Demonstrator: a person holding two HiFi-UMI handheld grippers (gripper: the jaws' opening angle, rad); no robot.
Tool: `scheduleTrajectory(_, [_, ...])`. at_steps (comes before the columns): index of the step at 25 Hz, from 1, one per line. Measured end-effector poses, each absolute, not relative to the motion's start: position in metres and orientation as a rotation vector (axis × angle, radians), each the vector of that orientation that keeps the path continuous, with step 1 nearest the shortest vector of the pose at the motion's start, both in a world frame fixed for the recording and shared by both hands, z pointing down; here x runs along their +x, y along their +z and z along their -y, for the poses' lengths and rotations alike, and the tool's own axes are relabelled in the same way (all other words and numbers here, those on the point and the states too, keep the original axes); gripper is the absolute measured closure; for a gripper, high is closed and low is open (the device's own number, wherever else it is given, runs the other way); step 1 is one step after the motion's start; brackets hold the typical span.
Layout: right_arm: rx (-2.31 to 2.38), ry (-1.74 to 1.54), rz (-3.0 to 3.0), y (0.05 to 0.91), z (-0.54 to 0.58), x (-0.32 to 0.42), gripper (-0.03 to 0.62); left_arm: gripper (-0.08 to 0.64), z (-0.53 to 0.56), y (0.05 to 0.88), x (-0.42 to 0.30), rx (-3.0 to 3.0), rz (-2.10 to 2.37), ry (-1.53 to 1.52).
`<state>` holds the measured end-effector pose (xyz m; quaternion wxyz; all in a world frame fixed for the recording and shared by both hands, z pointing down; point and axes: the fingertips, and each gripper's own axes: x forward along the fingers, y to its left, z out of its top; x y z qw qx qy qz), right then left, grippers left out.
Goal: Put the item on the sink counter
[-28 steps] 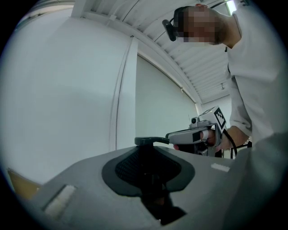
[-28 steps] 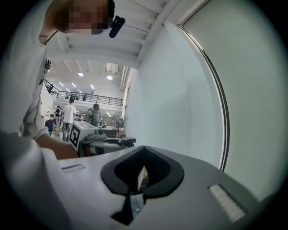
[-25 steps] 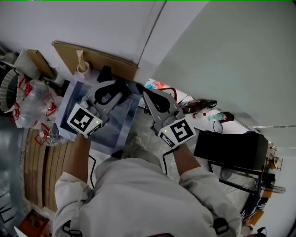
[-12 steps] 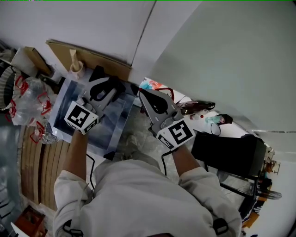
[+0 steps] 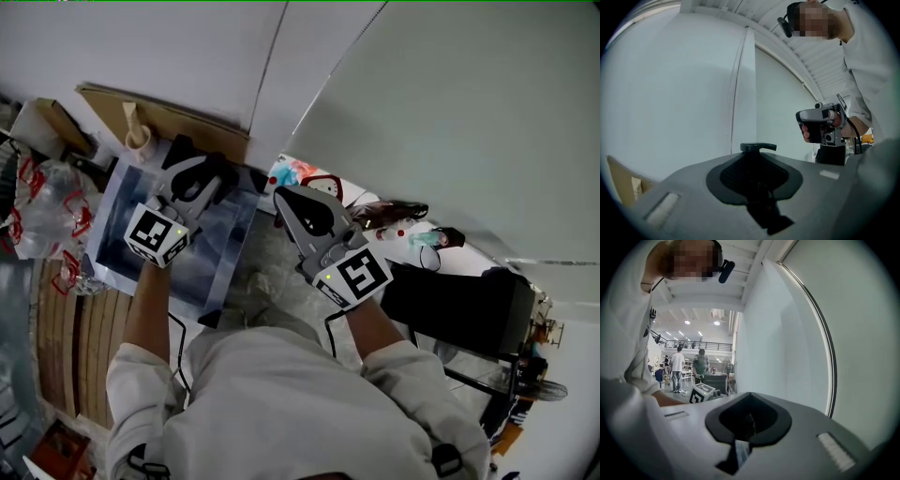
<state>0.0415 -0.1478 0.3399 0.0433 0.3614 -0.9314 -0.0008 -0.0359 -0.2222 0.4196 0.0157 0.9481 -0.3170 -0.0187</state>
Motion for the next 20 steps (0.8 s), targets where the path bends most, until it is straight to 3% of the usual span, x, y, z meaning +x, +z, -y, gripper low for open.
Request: scheduleTrajectory(20, [0.986,0.015,2.857,0.367,0.172,0.021,0.588,0.479,0.262,0.5,-0.041,2.863,1.088,0.038])
